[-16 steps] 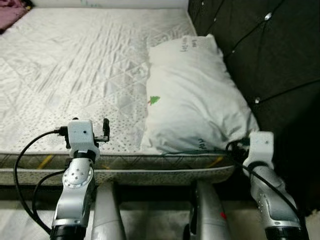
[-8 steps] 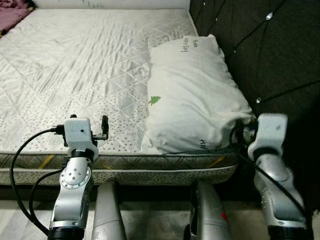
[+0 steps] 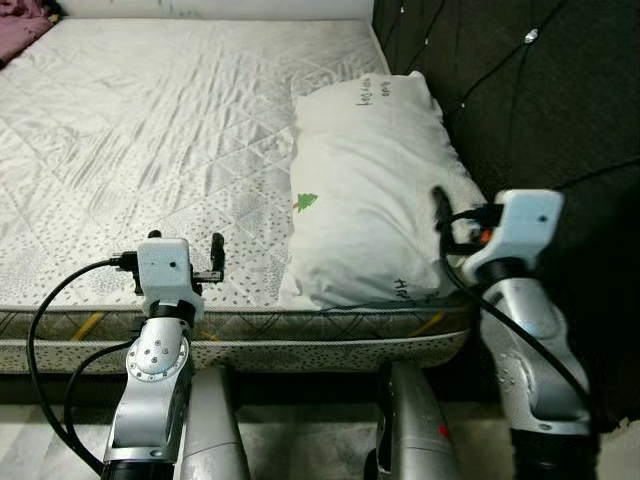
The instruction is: Clean up the room
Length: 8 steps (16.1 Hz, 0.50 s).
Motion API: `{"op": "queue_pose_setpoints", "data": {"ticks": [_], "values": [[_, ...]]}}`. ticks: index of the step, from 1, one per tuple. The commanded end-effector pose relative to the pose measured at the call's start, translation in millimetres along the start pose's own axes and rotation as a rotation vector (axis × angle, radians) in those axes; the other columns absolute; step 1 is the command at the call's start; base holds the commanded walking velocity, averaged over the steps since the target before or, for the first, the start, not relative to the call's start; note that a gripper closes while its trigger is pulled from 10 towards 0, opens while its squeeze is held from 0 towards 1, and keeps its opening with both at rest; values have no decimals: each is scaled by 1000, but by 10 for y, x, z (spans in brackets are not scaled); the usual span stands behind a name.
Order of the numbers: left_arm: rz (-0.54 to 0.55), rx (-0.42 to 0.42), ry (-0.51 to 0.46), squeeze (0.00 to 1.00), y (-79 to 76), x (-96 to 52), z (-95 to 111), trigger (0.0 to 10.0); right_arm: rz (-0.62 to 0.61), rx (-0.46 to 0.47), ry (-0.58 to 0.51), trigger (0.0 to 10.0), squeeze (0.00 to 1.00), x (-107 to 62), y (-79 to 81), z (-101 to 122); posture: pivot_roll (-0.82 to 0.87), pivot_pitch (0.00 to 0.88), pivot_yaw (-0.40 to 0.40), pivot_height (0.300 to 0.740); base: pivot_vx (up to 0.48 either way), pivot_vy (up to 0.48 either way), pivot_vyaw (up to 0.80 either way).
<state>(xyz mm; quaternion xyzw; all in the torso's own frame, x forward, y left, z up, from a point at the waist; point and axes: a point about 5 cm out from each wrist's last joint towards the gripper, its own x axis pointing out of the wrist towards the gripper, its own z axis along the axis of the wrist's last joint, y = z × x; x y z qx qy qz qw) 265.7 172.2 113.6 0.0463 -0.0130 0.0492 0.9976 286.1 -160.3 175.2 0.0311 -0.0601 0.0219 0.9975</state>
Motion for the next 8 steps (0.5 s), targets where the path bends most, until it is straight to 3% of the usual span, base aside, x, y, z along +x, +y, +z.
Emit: {"op": "queue_pose_setpoints", "data": {"ticks": [1, 3, 8], "values": [[13, 2, -29, 0, -17, 5, 50, 10000, 31, 30, 6, 10000, 1000, 71, 140, -1, 15, 0, -18, 532, 0, 0, 0], [23, 2, -30, 0, -66, 16, 70, 10000, 61, 55, -14, 10000, 0, 135, 319, -41, 29, 0, -14, 532, 0, 0, 0], [18, -13, -32, 0, -47, 37, 92, 10000, 58, 105, -18, 10000, 0, 165, 397, -76, 39, 0, -17, 557, 0, 0, 0]]}}
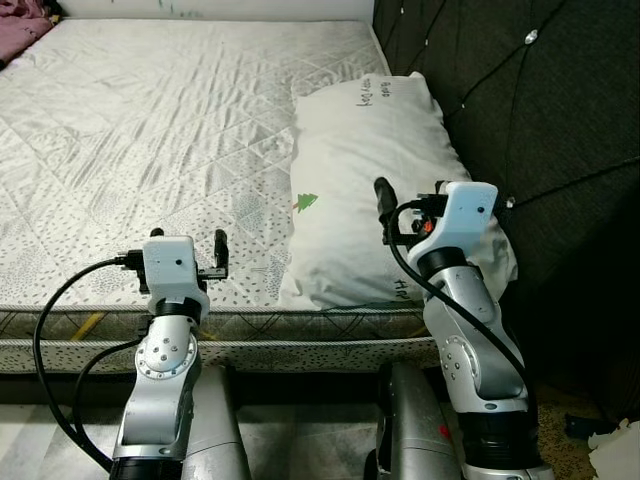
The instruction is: Clean up the room
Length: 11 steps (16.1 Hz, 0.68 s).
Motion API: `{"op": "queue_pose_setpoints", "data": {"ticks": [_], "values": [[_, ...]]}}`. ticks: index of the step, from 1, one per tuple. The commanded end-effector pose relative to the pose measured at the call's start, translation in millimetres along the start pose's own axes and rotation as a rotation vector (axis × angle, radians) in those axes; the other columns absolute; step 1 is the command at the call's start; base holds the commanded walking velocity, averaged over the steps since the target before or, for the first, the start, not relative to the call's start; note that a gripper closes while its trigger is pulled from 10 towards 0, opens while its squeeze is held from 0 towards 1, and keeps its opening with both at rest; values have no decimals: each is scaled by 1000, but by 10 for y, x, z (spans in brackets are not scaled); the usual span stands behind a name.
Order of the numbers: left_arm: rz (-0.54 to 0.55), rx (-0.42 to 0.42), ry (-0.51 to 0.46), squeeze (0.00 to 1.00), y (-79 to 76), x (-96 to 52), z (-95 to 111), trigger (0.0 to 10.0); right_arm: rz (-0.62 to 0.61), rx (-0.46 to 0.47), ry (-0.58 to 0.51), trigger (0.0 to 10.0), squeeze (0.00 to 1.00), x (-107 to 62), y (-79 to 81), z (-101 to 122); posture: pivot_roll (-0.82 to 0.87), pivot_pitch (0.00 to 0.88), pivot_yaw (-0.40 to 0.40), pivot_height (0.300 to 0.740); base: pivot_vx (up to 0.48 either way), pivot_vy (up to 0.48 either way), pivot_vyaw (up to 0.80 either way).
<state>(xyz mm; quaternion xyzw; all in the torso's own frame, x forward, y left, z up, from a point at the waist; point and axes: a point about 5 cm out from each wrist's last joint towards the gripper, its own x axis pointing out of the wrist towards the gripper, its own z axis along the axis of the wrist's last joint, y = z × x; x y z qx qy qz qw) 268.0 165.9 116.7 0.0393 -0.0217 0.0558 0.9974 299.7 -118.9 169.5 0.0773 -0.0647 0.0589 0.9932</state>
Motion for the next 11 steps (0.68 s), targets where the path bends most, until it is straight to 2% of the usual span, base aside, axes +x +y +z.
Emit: {"op": "queue_pose_setpoints", "data": {"ticks": [1, 3, 11], "values": [[8, 1, -14, 0, 17, 24, 54, 10000, -20, 12, -13, 10000, 0, 56, -33, 33, 38, 0, -17, 571, 0, 0, 0], [8, -24, -3, 0, -6, 15, 38, 10000, -41, 12, -20, 10000, 0, 104, -81, 50, 34, 0, -18, 600, 0, 0, 0], [9, -2, -12, 0, -52, 61, 46, 10000, -64, -4, -37, 10000, 0, 161, -80, 63, 29, 0, -21, 703, 0, 0, 0]]}}
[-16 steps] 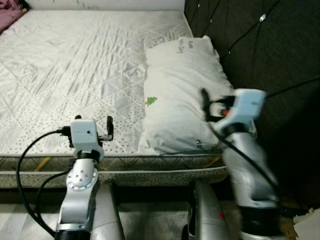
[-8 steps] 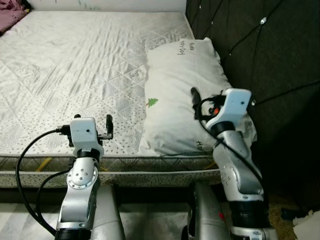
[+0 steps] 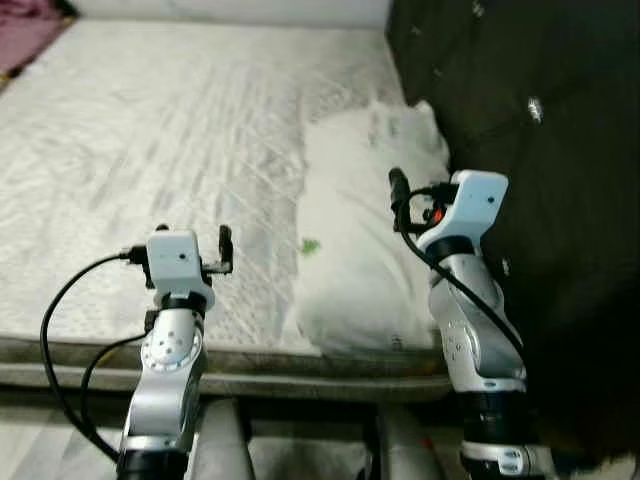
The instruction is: Clean up the room
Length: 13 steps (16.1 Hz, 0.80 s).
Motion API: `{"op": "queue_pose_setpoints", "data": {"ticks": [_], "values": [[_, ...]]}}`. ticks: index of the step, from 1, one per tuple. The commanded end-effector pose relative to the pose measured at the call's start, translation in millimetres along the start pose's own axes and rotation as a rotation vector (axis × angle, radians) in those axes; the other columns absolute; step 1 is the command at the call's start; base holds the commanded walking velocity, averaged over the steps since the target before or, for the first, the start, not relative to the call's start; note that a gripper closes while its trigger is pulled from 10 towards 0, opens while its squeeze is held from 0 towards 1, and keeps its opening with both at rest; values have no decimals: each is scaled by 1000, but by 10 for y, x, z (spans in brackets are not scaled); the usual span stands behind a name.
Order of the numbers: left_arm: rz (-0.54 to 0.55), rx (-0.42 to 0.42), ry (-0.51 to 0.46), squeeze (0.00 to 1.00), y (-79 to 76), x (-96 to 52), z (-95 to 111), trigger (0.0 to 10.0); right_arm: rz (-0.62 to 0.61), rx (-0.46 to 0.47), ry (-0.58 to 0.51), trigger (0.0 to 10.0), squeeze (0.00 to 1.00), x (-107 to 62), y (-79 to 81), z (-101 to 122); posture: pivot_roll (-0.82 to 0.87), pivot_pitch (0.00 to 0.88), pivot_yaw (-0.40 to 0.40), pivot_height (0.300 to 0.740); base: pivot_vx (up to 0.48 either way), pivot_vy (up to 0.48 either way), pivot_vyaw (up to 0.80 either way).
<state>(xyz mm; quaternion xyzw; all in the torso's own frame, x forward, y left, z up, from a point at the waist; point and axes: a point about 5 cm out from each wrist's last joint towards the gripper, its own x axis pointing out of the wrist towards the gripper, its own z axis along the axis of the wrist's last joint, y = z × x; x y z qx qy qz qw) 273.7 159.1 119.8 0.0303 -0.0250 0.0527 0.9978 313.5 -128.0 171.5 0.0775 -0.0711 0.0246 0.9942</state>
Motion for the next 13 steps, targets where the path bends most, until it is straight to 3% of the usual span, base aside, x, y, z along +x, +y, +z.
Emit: {"op": "queue_pose_setpoints", "data": {"ticks": [1, 6, 7, 8, 9, 13], "values": [[31, 26, -1, 0, 28, 16, 5, 10000, -1, 0, -19, 10000, 0, 37, 17, 43, 29, 0, -21, 712, 0, 0, 0], [26, 3, -5, 0, 29, 22, -2, 10000, -25, -15, -17, 10000, 0, 40, -34, 16, 29, 0, -19, 740, 0, 0, 0], [6, -5, -7, 0, 19, 20, -5, 10000, -30, -19, -16, 10000, 0, 37, -41, 13, 29, 0, -19, 740, 0, 0, -400], [17, 38, 1, 0, 44, 7, -26, 10000, -39, -25, -15, 10000, 0, 33, -58, 7, 28, 0, -19, 740, 0, 0, -425], [81, 68, 7, 0, 126, 1, -51, 10000, -48, -28, -18, 10000, 0, 32, -77, 7, 28, 0, -18, 740, 0, 0, -425], [75, 29, 8, 0, 153, 5, -52, 10000, -55, -33, -12, 10000, 0, 36, -102, -8, 29, 0, -21, 740, 0, 0, -430]]}}
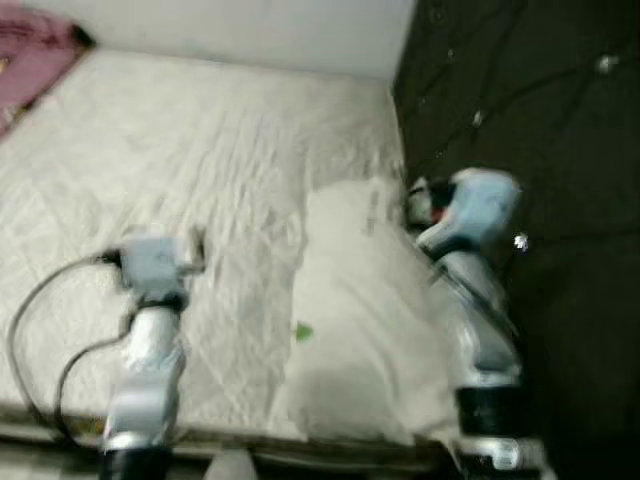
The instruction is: Clean up the room
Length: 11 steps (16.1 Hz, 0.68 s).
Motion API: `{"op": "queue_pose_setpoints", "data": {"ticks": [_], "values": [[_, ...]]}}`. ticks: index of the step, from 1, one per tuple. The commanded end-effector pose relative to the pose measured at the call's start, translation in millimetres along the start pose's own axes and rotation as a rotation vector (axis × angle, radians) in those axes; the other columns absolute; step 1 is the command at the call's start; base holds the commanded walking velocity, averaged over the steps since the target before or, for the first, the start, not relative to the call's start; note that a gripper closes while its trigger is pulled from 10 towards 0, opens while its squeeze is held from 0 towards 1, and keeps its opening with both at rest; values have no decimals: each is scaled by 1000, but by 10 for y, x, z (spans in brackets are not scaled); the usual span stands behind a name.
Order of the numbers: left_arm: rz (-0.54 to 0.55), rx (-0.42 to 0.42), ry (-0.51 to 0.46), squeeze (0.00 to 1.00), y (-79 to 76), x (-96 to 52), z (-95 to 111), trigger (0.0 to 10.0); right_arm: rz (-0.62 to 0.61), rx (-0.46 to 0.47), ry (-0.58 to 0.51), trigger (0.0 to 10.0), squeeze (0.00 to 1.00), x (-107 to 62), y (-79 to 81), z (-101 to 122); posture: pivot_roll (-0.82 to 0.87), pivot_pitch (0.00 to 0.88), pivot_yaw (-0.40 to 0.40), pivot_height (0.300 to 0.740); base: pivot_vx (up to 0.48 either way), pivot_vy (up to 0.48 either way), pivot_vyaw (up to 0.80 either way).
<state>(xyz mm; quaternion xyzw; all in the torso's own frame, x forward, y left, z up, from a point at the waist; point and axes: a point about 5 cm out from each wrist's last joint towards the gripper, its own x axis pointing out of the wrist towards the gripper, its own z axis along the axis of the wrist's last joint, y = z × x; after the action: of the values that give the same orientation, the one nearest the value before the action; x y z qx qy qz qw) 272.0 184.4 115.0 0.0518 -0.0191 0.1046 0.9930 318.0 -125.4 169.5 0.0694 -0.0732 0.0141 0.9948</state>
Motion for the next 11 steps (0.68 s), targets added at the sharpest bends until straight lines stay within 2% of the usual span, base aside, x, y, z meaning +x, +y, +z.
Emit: {"op": "queue_pose_setpoints", "data": {"ticks": [1, 6, 11], "values": [[-49, -29, -17, 0, -132, -14, 32, 10000, -34, -17, -1, 10000, 0, -1, -115, 11, 30, 0, -22, 740, 0, 0, -438], [-90, -65, -28, 0, -222, -14, 57, 10000, -12, -12, 10, 10000, 0, 5, -75, -14, 31, 0, -26, 740, 0, 0, -441], [-135, -60, -37, 0, -286, -14, 67, 10000, 30, 0, 10, 10000, 0, 17, 2, -14, 31, 0, -33, 740, 0, 0, 0]]}}
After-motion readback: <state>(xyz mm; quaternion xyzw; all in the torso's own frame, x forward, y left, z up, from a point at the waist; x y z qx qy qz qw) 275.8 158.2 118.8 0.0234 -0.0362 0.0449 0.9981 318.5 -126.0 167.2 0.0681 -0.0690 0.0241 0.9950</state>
